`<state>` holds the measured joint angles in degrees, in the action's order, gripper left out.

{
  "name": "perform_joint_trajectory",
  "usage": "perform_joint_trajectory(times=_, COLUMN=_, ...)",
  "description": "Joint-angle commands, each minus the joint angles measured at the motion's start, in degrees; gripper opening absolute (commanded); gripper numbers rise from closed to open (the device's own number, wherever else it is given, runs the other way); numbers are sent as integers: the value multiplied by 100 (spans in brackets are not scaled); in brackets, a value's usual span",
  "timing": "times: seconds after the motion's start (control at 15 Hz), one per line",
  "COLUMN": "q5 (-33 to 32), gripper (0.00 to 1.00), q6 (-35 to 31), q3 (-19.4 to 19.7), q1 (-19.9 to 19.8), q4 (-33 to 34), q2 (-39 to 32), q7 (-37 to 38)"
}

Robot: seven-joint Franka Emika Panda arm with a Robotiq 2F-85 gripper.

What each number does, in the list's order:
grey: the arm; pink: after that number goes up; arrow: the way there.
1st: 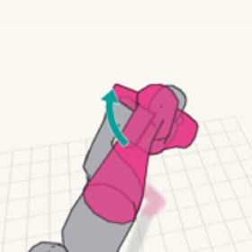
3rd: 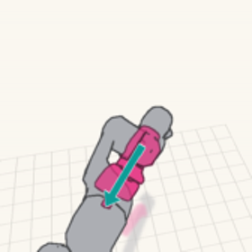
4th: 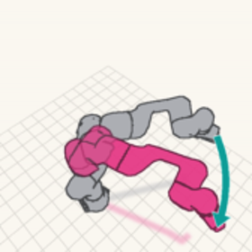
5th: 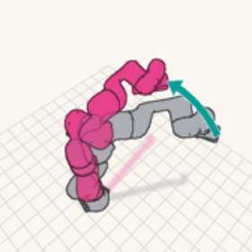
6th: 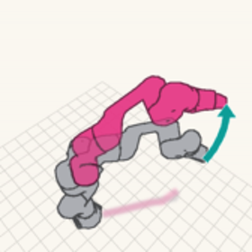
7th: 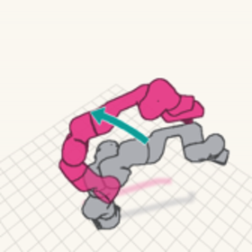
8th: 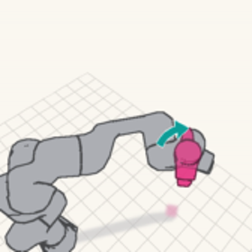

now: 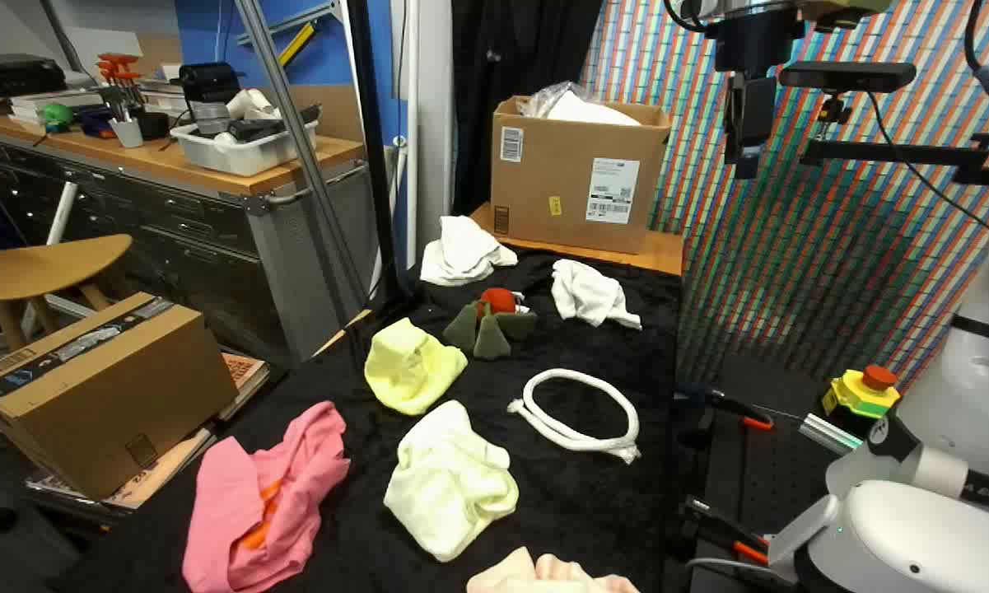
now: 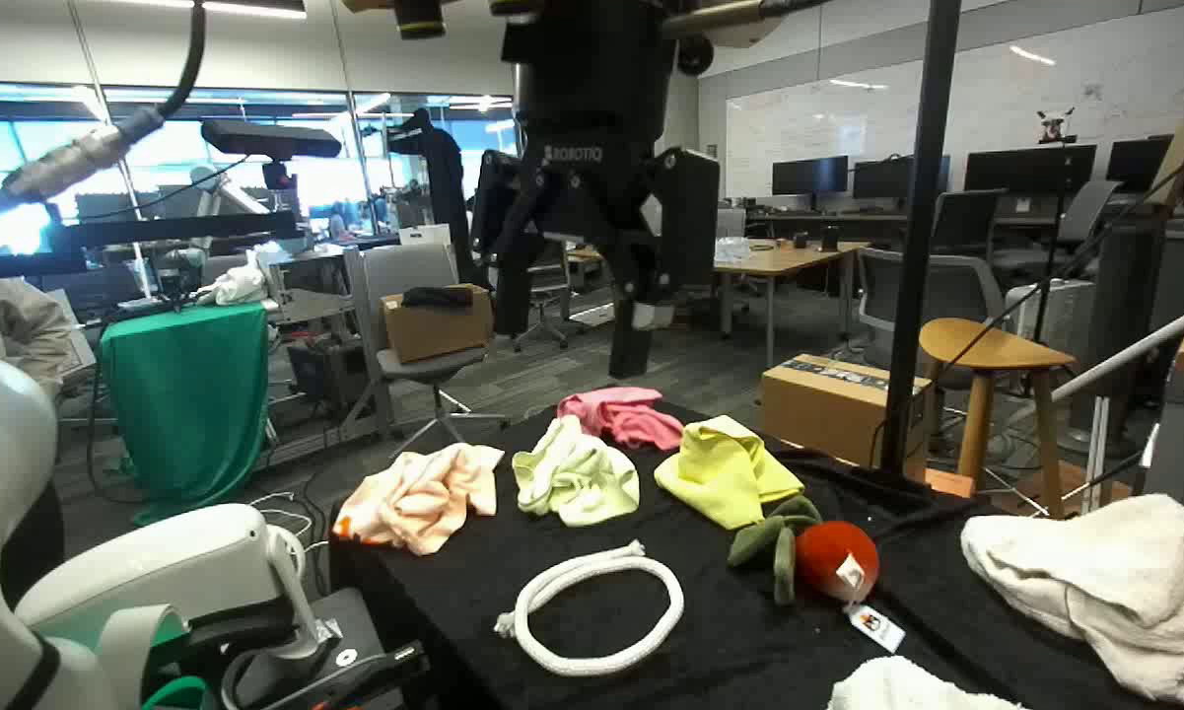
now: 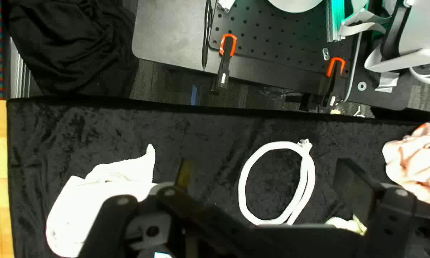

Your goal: Put all the object in the right back

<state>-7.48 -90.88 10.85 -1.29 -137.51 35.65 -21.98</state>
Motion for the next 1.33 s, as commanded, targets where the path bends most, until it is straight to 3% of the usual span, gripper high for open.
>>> perform_joint_trajectory(times=0.0, q5=8, gripper=100, q6=6, q3=-12, q1=-13, q4=25, q2=-5, q7=-6)
perform_joint_trajectory(times=0.67, q5=148, gripper=100, q6=-212, q3=-159, q1=101, q4=187, q2=-356, q7=167)
perform_joint_trajectory(times=1.0, q5=242, gripper=100, q6=-730, q3=-241, q1=185, q4=679, q2=-1165, q7=154)
perform_joint_trajectory(times=1.27, q5=273, gripper=100, q6=-1354, q3=-181, q1=123, q4=1498, q2=-2232, q7=66)
